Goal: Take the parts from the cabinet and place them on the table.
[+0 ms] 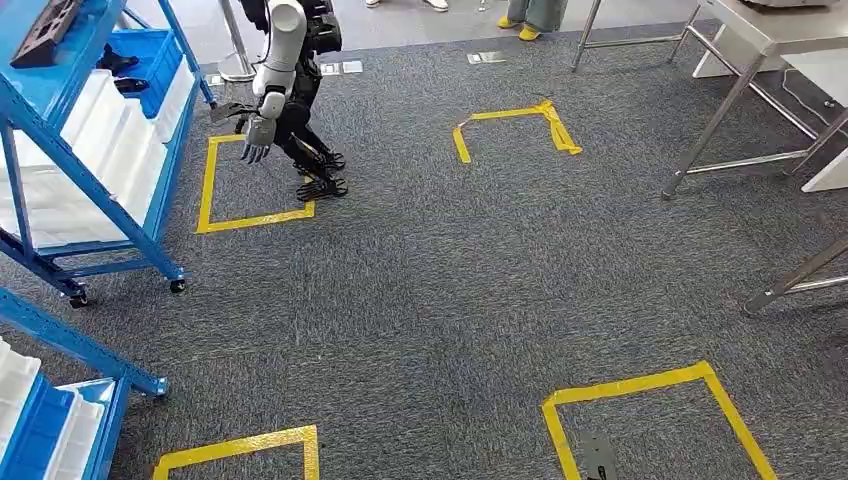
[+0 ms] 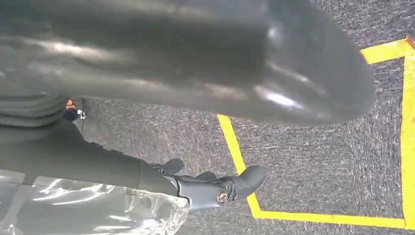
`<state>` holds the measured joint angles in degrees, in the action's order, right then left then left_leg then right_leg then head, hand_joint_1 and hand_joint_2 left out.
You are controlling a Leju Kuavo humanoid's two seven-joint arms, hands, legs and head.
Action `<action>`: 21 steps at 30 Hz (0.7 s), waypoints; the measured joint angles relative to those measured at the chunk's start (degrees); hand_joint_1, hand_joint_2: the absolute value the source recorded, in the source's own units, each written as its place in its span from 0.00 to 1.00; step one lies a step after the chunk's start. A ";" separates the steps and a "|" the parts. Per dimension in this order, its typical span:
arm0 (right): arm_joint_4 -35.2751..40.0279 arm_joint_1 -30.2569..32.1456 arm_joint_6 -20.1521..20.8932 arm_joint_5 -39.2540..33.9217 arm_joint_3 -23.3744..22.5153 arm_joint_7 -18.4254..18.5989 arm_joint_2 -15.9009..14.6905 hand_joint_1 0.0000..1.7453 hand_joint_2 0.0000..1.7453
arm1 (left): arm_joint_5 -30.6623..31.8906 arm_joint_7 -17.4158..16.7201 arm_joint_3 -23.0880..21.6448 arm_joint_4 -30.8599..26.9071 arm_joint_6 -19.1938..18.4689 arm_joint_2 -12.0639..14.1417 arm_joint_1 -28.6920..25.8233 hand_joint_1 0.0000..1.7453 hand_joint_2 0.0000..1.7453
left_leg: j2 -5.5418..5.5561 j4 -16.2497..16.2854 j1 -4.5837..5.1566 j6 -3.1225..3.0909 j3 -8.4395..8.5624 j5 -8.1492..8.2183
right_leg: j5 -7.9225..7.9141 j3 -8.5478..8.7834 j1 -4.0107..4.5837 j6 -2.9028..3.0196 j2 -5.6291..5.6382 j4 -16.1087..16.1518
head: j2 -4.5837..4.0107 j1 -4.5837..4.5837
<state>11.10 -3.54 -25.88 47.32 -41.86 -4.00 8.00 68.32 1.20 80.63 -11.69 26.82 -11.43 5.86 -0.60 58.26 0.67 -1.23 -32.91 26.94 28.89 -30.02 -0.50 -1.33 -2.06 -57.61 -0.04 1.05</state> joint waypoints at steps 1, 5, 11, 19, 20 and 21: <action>0.00 0.00 0.00 0.00 -0.02 0.00 0.00 0.00 0.00 | -0.02 0.00 0.00 0.00 0.02 0.00 0.00 0.00 0.00 | 0.00 0.01 0.00 -0.01 -0.01 0.00 | -0.02 0.02 -0.01 -0.04 0.00 0.04 | 0.02 0.00; 0.00 0.00 0.00 0.20 -0.04 -0.17 0.09 0.00 0.00 | -0.63 0.00 0.00 0.00 0.20 0.04 -0.02 0.00 0.00 | 0.03 0.03 0.05 -0.14 0.00 0.03 | -0.04 0.02 -0.05 -0.09 0.00 0.07 | 0.00 0.00; 0.00 0.01 0.00 0.61 -0.04 -0.20 0.22 0.00 0.00 | -0.85 0.00 0.02 0.00 0.24 0.04 -0.02 0.00 0.00 | 0.05 0.03 0.01 -0.28 0.04 0.00 | -0.05 0.03 -0.04 -0.10 0.00 0.08 | 0.02 -0.02; 0.00 0.00 0.00 0.66 -0.04 -0.20 0.26 0.00 0.00 | -0.85 0.00 0.04 0.00 0.24 0.04 -0.02 0.00 0.00 | 0.05 0.03 -0.20 -0.27 0.05 -0.01 | -0.04 0.04 0.12 -0.10 0.00 0.07 | 0.00 -0.02; 0.00 0.00 0.00 0.70 -0.04 -0.20 0.26 0.00 0.00 | -0.87 0.00 0.04 0.00 0.26 0.04 -0.02 0.00 0.00 | 0.05 0.03 -0.21 -0.27 0.05 -0.01 | -0.04 0.04 0.13 -0.10 0.00 0.06 | 0.00 -0.02; 0.00 0.00 0.00 0.79 -0.04 -0.22 0.26 0.00 0.00 | -1.03 0.00 0.07 0.00 0.31 0.04 -0.02 0.00 0.00 | 0.05 0.03 -0.21 -0.27 0.05 -0.01 | -0.04 0.04 0.14 -0.10 0.00 0.06 | 0.00 0.00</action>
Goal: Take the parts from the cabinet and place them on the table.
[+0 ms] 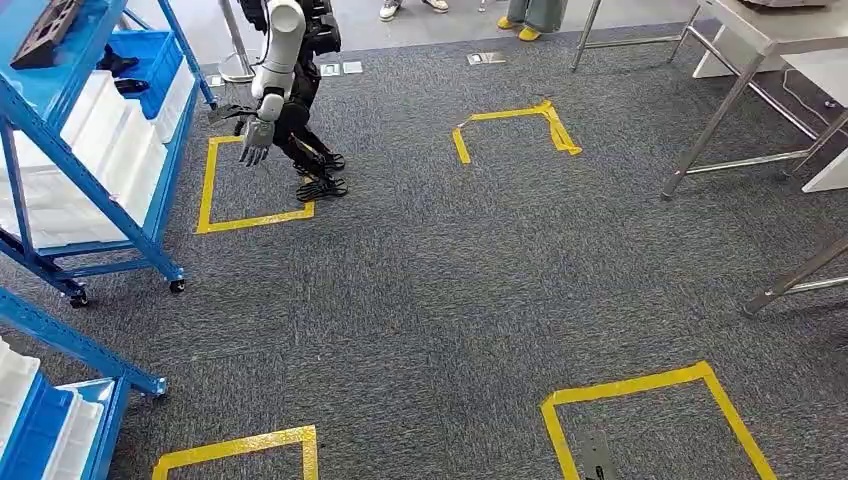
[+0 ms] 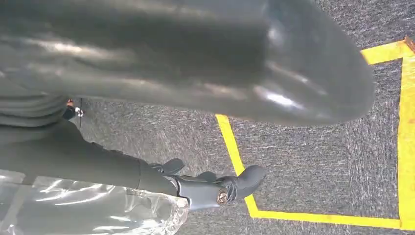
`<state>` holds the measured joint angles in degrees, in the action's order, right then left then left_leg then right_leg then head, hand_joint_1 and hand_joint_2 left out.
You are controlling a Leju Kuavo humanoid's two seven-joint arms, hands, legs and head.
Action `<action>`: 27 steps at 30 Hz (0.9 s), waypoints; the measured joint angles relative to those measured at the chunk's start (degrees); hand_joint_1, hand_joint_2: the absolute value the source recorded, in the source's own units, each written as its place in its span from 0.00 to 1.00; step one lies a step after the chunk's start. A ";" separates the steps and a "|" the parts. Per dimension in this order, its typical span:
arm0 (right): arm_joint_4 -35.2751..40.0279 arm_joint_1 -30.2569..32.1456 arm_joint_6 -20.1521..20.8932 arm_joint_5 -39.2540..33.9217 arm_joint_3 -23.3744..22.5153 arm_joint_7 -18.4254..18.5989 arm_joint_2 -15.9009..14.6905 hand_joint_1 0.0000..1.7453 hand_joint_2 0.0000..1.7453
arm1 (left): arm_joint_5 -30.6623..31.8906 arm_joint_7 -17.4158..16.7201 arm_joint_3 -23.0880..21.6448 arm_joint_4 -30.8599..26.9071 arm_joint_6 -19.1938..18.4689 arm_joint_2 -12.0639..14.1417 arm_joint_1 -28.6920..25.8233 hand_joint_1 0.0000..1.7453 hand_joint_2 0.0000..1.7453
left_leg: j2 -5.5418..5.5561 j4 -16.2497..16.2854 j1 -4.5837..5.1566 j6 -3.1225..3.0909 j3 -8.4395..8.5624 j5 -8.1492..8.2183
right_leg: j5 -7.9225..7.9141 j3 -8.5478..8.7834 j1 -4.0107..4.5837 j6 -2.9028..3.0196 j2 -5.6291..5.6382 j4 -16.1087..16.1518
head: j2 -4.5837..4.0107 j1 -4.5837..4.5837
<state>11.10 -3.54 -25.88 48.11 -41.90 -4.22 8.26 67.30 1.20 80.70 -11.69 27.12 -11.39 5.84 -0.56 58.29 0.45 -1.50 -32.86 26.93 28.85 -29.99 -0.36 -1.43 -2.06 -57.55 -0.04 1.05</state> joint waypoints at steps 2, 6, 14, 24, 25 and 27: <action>0.00 -0.01 0.00 0.07 0.00 -0.11 0.00 0.00 0.00 | -0.11 0.00 0.11 0.00 0.02 -0.02 0.00 0.00 0.00 | 0.00 0.00 0.00 0.00 0.00 0.00 | 0.00 0.00 0.02 0.00 0.00 0.00 | 0.00 -0.02; 0.00 -0.01 0.00 0.04 0.00 -0.22 0.00 0.00 0.00 | -0.44 0.22 0.28 0.00 -0.13 -0.04 -0.06 0.00 0.00 | 0.00 0.00 0.00 0.00 0.00 0.00 | 0.00 0.00 0.02 0.00 0.00 0.00 | 0.00 0.00; 0.00 -0.02 0.00 -0.28 -0.31 -0.70 0.07 0.00 0.00 | -0.48 0.55 0.33 0.00 -0.31 0.00 -0.08 0.00 0.00 | 0.00 0.16 0.44 -0.41 -0.06 0.19 | -0.12 0.02 -0.63 -0.42 -0.01 0.10 | 0.02 0.00; 0.00 0.27 -0.26 -0.46 -1.05 -0.74 -0.07 0.00 0.00 | -0.06 0.46 0.26 0.00 -0.79 -0.02 0.05 0.00 0.00 | 1.06 -1.70 -0.33 -1.98 1.27 -0.36 | 6.31 -9.52 -0.87 -0.91 1.76 -17.93 | 0.00 0.11; 0.00 0.27 -0.28 -0.46 -1.07 -0.74 -0.09 0.00 0.00 | -0.06 0.46 0.26 0.00 -0.79 -0.02 0.04 0.00 0.00 | 1.26 -1.64 -0.51 -1.74 1.45 -0.21 | 4.80 -8.61 -1.03 -1.58 1.76 -15.49 | 0.00 0.11; 0.00 0.26 -0.28 -0.46 -1.09 -0.74 -0.15 0.00 0.00 | -0.06 0.44 0.28 0.00 -0.81 -0.04 0.02 0.00 0.00 | 1.72 -1.46 -0.90 -1.04 2.04 0.25 | 0.33 -4.09 -1.54 -3.12 1.76 -5.76 | 0.00 0.11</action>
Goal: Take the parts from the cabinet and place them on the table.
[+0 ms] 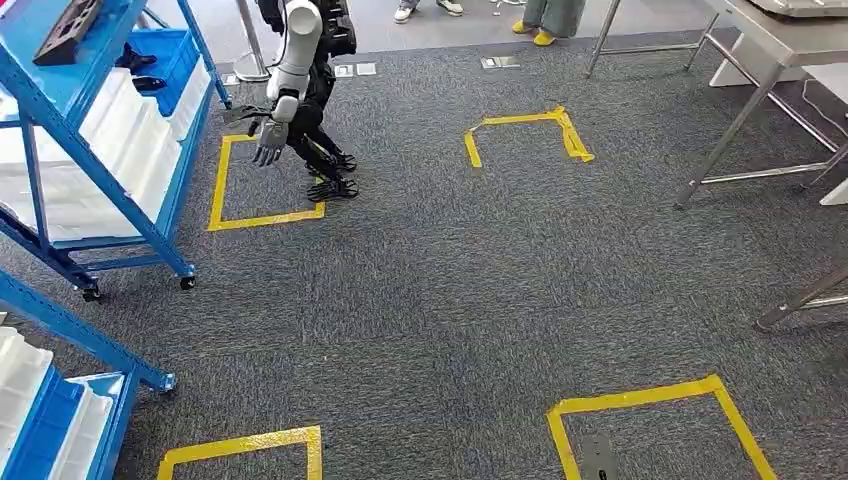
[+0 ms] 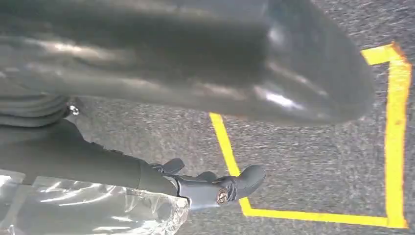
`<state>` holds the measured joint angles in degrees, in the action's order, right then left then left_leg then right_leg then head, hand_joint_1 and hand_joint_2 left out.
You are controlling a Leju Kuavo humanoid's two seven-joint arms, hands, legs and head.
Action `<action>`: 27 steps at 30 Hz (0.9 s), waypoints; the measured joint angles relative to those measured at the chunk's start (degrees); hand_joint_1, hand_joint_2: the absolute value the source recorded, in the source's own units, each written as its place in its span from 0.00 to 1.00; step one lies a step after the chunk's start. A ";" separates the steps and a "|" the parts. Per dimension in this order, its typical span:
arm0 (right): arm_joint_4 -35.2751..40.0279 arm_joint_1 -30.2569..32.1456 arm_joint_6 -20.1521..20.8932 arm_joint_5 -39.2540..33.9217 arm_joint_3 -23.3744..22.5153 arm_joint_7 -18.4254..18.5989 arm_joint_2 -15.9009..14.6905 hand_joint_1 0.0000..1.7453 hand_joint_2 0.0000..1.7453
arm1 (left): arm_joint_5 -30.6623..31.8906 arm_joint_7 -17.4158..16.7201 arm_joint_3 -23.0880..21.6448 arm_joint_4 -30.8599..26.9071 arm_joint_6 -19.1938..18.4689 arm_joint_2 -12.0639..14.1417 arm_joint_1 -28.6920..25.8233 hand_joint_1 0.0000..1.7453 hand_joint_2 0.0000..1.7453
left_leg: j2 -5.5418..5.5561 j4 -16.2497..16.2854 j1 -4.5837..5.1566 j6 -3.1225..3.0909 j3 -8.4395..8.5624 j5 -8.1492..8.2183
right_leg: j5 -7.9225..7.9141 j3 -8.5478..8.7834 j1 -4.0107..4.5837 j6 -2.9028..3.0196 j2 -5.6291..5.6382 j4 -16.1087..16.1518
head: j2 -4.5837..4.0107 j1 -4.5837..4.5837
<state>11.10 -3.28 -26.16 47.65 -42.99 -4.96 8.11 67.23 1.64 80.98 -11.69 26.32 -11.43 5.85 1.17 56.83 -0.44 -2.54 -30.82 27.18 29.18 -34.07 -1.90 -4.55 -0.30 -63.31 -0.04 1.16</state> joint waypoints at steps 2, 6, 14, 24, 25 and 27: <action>0.00 -0.16 0.00 0.00 0.00 0.00 0.13 0.00 0.00 | 0.00 0.00 0.00 0.00 0.02 0.11 0.03 0.00 0.00 | 0.26 0.86 0.47 1.24 -0.19 1.00 | -1.16 2.16 0.00 0.38 0.39 4.97 | 0.00 0.15; 0.00 -0.17 -0.07 0.15 -0.07 0.00 0.13 0.00 0.00 | -0.02 0.00 0.00 0.00 0.04 0.09 -0.02 0.00 0.00 | 0.31 0.58 -0.25 2.03 0.01 1.40 | -0.94 2.50 0.00 2.80 0.35 4.87 | 0.00 -0.02; 0.00 0.08 -0.28 -1.07 -1.40 0.07 0.11 0.00 0.00 | 1.18 0.20 -0.07 0.00 -0.26 0.09 -0.41 0.00 0.00 | -0.73 14.58 -0.21 1.66 -9.63 3.03 | 1.20 4.99 1.42 4.96 0.11 4.92 | 0.00 -0.05; -0.02 0.09 -0.37 -1.25 -1.70 0.00 0.57 0.00 0.00 | 1.31 0.06 -0.24 -0.02 -0.31 0.50 -0.23 0.00 0.00 | -1.07 1.23 1.63 -0.86 -3.73 -0.54 | 1.95 7.74 1.27 2.54 -0.13 5.16 | 0.00 -0.13; -0.02 0.08 -0.37 -1.25 -1.70 0.00 0.57 0.00 0.00 | 1.31 0.07 -0.24 -0.02 -0.31 0.50 -0.25 0.00 0.00 | -1.02 1.18 1.65 -0.91 -3.48 -0.54 | 1.97 7.74 1.23 2.56 -0.16 5.24 | 0.00 -0.13; -0.02 0.04 -0.39 -1.27 -1.73 0.00 0.63 0.00 0.00 | 1.31 0.04 -0.24 -0.02 -0.31 0.55 -0.30 0.00 0.00 | -0.75 0.16 1.09 -1.00 -1.44 -0.76 | 2.52 7.53 1.24 2.63 -0.14 4.78 | 0.02 -0.17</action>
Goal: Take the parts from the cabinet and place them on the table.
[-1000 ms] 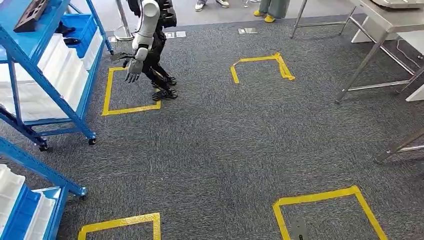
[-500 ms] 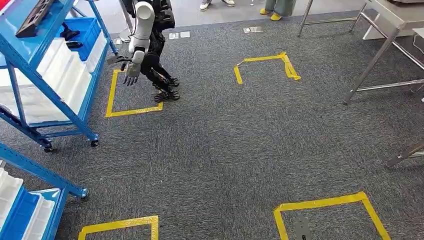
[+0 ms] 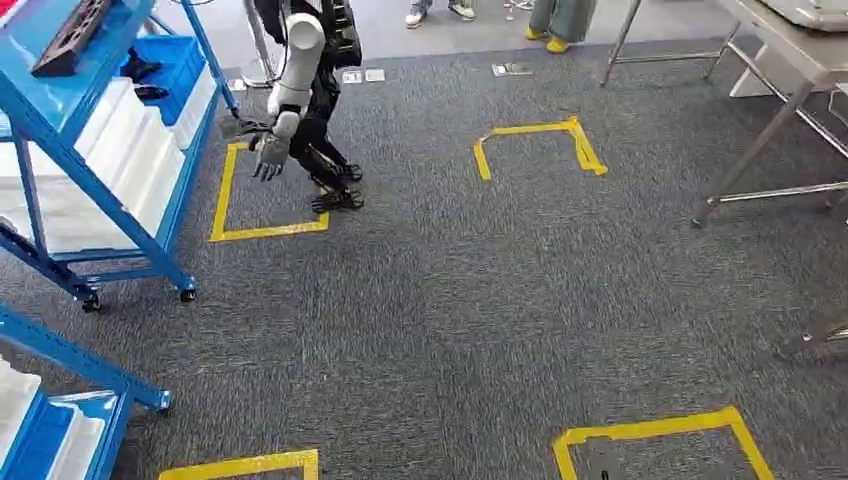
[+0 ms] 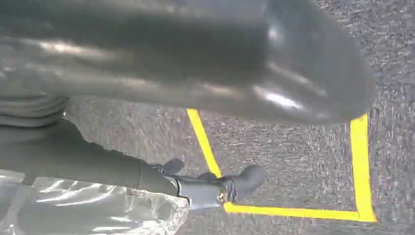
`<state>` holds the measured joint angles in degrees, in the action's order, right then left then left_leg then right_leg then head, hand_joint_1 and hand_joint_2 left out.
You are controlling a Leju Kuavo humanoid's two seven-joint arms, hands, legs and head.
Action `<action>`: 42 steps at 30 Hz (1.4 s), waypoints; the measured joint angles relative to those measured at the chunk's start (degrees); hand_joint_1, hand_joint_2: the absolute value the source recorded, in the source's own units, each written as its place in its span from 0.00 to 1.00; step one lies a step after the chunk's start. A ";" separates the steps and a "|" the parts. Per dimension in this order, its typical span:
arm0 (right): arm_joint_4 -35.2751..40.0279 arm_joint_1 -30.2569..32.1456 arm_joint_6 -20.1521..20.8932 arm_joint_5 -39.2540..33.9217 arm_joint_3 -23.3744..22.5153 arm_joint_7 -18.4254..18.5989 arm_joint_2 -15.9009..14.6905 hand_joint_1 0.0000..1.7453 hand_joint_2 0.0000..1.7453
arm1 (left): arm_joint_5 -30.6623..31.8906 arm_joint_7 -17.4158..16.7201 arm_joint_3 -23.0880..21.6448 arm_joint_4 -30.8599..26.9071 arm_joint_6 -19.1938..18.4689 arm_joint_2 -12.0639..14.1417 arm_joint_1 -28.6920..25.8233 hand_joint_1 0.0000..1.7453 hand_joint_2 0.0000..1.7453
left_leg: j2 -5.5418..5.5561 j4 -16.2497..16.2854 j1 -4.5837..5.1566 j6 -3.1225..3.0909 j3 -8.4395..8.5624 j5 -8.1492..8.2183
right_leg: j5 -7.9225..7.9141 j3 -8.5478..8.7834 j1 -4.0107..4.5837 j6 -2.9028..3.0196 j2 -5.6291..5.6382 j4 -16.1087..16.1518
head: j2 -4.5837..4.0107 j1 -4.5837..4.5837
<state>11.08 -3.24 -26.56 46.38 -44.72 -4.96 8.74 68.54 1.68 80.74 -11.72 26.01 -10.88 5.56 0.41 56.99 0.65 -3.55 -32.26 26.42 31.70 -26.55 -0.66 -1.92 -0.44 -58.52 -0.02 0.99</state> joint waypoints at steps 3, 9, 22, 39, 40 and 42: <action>0.00 0.18 -0.04 -0.05 -0.07 -0.02 -0.48 0.00 0.00 | 0.02 0.00 -0.09 0.04 -0.02 -0.09 -0.16 0.00 0.00 | 0.67 -0.39 -0.33 0.19 3.91 2.83 | 3.54 -11.64 -0.49 -1.00 0.30 -11.44 | -0.04 0.17; -0.07 0.11 -0.04 0.26 -0.09 0.02 -0.42 0.00 0.00 | 0.00 -0.35 -0.09 0.04 0.17 -0.02 0.03 0.00 0.00 | 0.62 0.09 -0.43 2.43 6.90 5.89 | -5.32 -7.94 -0.43 0.23 -0.16 -1.01 | -0.04 -0.01; -0.24 0.29 0.39 3.15 -0.04 0.52 -0.37 0.00 0.00 | -0.92 -0.20 -0.11 0.07 -0.39 0.07 -0.34 0.00 0.00 | -3.08 4.32 0.67 0.61 -5.58 -0.82 | 0.45 -0.38 1.05 2.07 -0.63 -0.53 | -0.04 0.21; -0.35 -0.18 0.94 3.85 0.55 1.62 -1.16 0.00 0.00 | -0.76 0.02 -0.13 0.09 -0.37 -0.20 0.20 0.00 0.00 | 6.69 2.23 0.16 1.29 -1.70 0.29 | -3.12 -5.70 -0.56 -0.64 3.16 -1.15 | -0.02 0.01; -0.35 -0.31 0.94 3.85 0.52 1.88 -1.16 0.00 0.00 | -0.74 0.02 -0.13 0.09 -0.31 -0.24 -0.02 0.00 0.00 | 7.00 2.04 0.02 1.57 -1.74 0.12 | -3.21 -5.57 -0.39 -0.25 2.79 -1.16 | -0.02 0.06; -0.31 -0.38 0.94 3.85 0.52 1.92 -1.01 0.00 0.00 | -0.57 0.02 -0.13 0.11 -0.37 -0.24 -0.20 0.00 0.00 | 5.38 2.96 0.04 2.03 -1.89 0.79 | -3.55 -5.24 -1.13 0.38 1.68 -0.67 | -0.02 0.04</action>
<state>10.78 -3.62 -25.62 50.23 -44.19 -3.04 7.74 67.98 1.70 80.61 -11.61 25.64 -11.13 5.36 5.80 59.95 0.69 -1.51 -34.15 27.21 28.15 -31.79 -1.80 -1.53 1.24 -59.20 -0.04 1.03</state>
